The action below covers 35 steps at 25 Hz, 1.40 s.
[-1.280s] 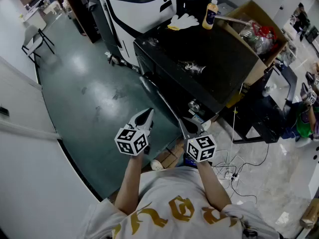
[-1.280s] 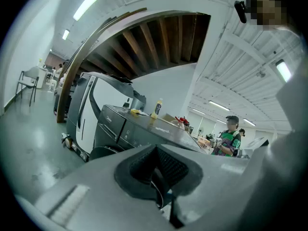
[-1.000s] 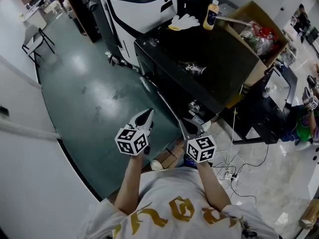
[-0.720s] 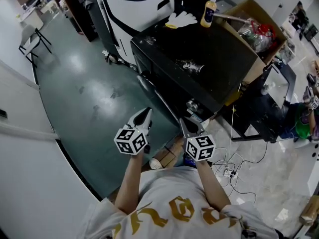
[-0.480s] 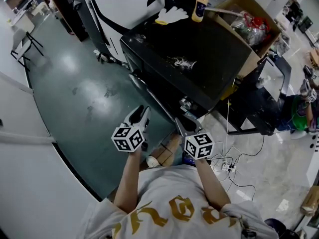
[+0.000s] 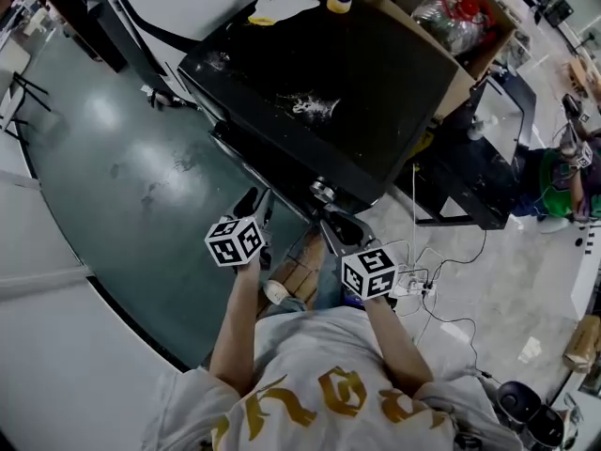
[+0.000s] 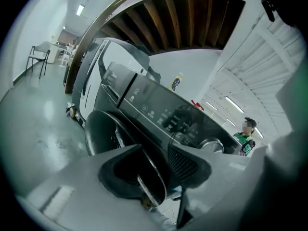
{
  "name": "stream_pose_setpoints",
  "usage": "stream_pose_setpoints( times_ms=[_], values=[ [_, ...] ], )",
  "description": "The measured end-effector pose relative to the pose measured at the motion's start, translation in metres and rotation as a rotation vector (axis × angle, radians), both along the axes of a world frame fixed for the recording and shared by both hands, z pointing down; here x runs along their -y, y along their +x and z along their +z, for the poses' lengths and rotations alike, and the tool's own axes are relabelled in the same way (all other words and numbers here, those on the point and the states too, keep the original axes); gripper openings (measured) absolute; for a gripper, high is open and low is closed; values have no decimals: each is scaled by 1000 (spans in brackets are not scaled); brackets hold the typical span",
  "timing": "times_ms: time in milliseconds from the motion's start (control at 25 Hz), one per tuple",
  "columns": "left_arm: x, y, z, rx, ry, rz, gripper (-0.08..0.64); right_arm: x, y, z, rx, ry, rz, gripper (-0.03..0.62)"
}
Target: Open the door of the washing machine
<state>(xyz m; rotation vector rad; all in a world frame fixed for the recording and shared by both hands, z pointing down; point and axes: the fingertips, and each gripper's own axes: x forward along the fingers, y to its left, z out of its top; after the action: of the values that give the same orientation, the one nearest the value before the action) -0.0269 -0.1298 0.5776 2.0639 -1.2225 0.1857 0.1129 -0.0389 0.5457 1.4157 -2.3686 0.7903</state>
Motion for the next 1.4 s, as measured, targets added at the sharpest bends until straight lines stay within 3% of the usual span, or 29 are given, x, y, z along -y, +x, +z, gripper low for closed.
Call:
stream_pose_setpoints(
  times_ms=[480, 720, 920, 1400],
  values=[
    [12, 31, 67, 58, -167, 7, 170, 2, -3, 22, 22, -74, -85, 120],
    [18, 40, 81, 71, -217, -32, 211, 3, 1, 26, 18, -88, -93, 115],
    [23, 39, 91, 135, -238, -63, 229, 7, 3, 26, 26, -92, -77, 115],
    [21, 39, 93, 118, -232, -14, 235, 11, 11, 20, 16, -73, -22, 87]
  ],
)
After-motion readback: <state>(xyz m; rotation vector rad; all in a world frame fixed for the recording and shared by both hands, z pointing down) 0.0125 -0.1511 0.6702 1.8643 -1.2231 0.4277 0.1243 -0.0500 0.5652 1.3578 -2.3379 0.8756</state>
